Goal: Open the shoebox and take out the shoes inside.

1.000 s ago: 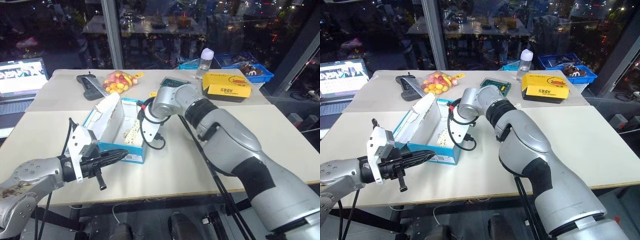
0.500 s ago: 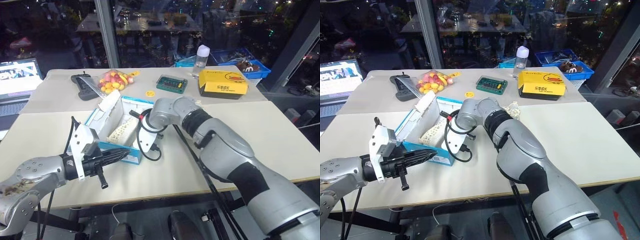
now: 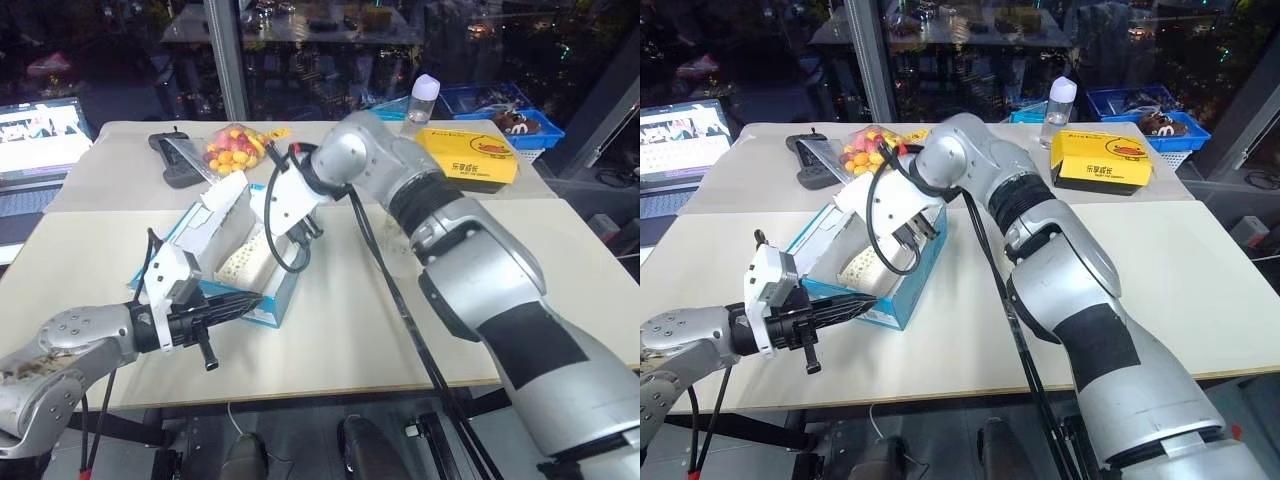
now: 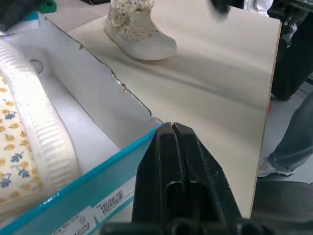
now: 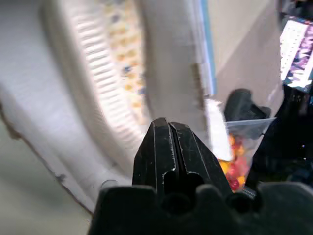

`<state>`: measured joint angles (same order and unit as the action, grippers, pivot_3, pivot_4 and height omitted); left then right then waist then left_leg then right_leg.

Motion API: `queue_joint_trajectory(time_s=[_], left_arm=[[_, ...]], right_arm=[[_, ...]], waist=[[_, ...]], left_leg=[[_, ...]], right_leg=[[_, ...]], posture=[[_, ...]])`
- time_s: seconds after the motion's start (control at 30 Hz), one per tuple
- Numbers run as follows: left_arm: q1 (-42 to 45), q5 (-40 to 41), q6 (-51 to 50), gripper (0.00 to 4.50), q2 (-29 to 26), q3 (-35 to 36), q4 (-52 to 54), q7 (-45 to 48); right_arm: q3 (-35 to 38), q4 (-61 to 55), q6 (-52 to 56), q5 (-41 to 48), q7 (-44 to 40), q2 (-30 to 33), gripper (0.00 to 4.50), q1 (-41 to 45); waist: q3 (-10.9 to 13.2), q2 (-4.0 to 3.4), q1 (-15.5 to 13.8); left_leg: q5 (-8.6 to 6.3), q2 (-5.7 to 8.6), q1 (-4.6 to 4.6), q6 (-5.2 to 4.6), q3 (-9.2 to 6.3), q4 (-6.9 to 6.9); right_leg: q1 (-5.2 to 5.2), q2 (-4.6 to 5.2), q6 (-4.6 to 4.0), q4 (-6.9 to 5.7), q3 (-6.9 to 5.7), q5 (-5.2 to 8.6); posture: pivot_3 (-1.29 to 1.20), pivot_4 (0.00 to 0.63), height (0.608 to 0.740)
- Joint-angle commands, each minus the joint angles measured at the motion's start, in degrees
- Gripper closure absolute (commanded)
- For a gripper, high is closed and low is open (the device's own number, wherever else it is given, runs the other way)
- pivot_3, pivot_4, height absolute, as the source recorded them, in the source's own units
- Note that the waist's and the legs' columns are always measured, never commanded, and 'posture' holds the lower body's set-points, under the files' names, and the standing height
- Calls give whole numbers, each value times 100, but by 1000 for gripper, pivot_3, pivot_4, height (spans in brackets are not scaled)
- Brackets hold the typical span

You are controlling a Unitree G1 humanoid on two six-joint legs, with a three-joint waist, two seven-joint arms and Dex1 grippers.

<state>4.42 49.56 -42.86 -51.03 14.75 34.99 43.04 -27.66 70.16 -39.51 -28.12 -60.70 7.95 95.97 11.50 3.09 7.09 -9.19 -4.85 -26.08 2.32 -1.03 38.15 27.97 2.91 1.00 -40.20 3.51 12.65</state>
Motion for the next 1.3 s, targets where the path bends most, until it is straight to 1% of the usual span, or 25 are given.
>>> queue_joint_trajectory(time_s=[0.03,0.07,0.1,0.17,0.2,0.23,0.3,0.37,0.47,0.53,0.63,0.83,0.93,1.07,1.13,1.17,1.2,1.3], left_arm=[[119,-36,43,4500,-25,5,-13,71],[130,-41,45,4500,-26,1,-22,76],[132,-41,46,4500,-26,2,-23,80],[126,-45,47,4500,-29,7,-20,81],[124,-44,45,4500,-29,13,-19,77],[119,-47,44,4500,-27,17,-15,67],[96,-45,41,4500,-24,35,3,54],[68,-45,41,4500,-21,53,19,46],[51,-57,43,4500,-11,59,36,15],[45,-43,34,4500,-4,68,54,-3],[-42,-9,21,4500,28,131,141,-75],[-195,54,11,4500,23,205,276,-166],[-224,73,18,4500,12,217,299,-201],[-242,76,27,4500,12,227,304,-224],[-246,69,35,4500,10,224,300,-221],[-247,67,37,4500,10,222,300,-221],[-231,57,45,4500,15,202,284,-216],[-155,29,64,4500,29,130,233,-206]], right_arm=[[215,-191,240,188,40,58,4490,203],[212,-190,256,185,15,49,3945,195],[205,-187,268,183,-19,19,3795,172],[173,-199,237,188,-173,-25,2992,107],[155,-210,208,182,-204,-43,2821,79],[136,-221,172,166,-217,-60,2404,52],[88,-239,97,95,-178,-72,1768,34],[42,-248,15,35,-105,-85,1011,33],[-75,-254,-129,-62,65,-118,73,35],[-178,-231,-155,-149,149,-151,73,28],[-566,-231,-385,-485,323,-408,73,-237],[-1199,44,-236,-1203,1291,-807,73,-548],[-1282,173,-176,-1289,1493,-892,73,-605],[-1214,224,-182,-1285,1594,-858,73,-521],[-1181,231,-204,-1271,1608,-846,583,-486],[-1175,236,-211,-1269,1612,-845,716,-481],[-1163,226,-240,-1261,1625,-834,1138,-462],[-1127,191,-309,-1233,1645,-796,2041,-393]], waist=[[0,0,-11],[1,-1,-15],[1,-1,-20],[1,-1,-22],[1,-1,-22],[1,-1,-21],[1,-1,-22],[2,-3,-25],[3,-3,-23],[3,-4,-23],[2,-3,-16],[6,-5,-36],[6,-4,-76],[5,-5,-118],[5,-5,-123],[6,-5,-127],[6,-5,-130],[6,-5,-142]], left_leg=[[0,0,-9,0,0,0],[0,0,-11,0,-1,0],[0,0,-12,0,-1,0],[0,1,-15,0,-1,0],[0,1,-16,0,-1,0],[0,1,-16,0,-1,0],[0,1,-16,0,-1,0],[1,0,-19,0,-1,0],[1,1,-20,0,-1,0],[1,1,-20,0,-1,0],[1,1,-19,0,-2,0],[1,0,-27,-1,-4,0],[1,1,-26,-1,-5,1],[1,0,-24,-1,-5,3],[1,-1,-22,-1,-6,3],[1,-1,-22,-1,-9,3],[1,-1,-23,-1,-15,3],[2,-5,-23,-1,-27,3]], right_leg=[[10,-1,0,-1,0,-1],[11,-1,0,-1,0,-1],[13,-1,0,-1,0,-1],[14,-1,0,-1,0,-1],[14,0,0,0,0,-1],[14,-1,0,0,0,-1],[15,-1,0,-1,0,-2],[17,-1,0,-1,0,-2],[17,-1,1,-1,1,-2],[19,-1,1,-1,0,-2],[18,-1,1,-3,0,-2],[25,-3,0,-5,1,-3],[22,-2,0,-4,1,-3],[20,-3,0,-5,0,-3],[20,-6,-2,-6,1,-5],[20,-9,-3,-6,1,-5],[20,-14,-4,-6,1,-6],[19,-27,-5,-6,3,-6]], posture=[[0,150,672],[0,150,672],[0,150,672],[0,150,672],[0,150,672],[0,150,672],[0,150,672],[0,150,672],[0,150,672],[0,150,672],[0,150,672],[0,150,672],[0,150,672],[0,150,672],[0,150,672],[0,150,672],[0,150,672],[0,150,672]])
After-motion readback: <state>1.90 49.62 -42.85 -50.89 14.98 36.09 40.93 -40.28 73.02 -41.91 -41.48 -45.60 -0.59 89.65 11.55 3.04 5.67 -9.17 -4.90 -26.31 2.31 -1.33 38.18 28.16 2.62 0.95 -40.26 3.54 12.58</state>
